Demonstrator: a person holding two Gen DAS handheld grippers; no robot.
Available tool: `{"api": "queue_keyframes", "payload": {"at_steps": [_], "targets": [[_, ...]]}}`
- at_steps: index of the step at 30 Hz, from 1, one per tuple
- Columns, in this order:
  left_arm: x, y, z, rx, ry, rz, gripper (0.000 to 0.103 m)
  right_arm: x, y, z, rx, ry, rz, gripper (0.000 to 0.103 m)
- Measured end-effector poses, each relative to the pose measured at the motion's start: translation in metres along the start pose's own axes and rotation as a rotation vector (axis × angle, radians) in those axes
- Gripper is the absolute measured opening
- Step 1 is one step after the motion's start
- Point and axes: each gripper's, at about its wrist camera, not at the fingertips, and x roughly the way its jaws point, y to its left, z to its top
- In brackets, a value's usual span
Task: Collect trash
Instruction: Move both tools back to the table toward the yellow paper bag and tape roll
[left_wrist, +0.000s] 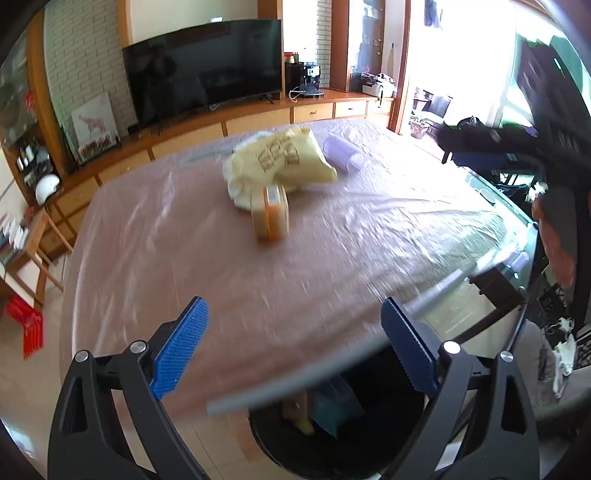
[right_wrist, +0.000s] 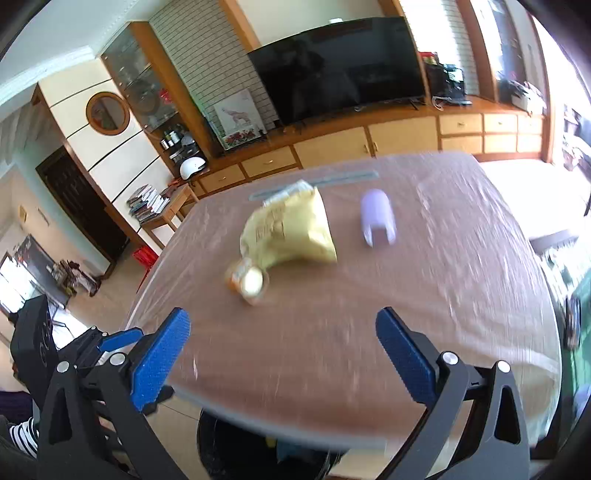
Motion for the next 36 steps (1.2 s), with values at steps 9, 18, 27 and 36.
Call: {"api": "queue_keyframes", "payload": {"at_steps": [9,18,27,36], "targets": [[0.052,0.020,0.041,-0.015,0.040,-0.028,0.095,0.086,-0.005,0.068,0.016,0.114,0.022,0.099],[0.085,0.038,0.060,-0.028,0.071,-0.063,0.095,0.167,-0.027,0.091,0.080,0.216,0.061,0.099],[0.109,0.039,0.077,-0.003,0.091,-0.104,0.095,0.192,-0.039,0.091,0.088,0.231,0.171,0.099],[0.122,0.045,0.080,-0.004,0.106,-0.113,0.095,0.192,-0.024,0.090,0.003,0.234,0.239,0.092]]}}
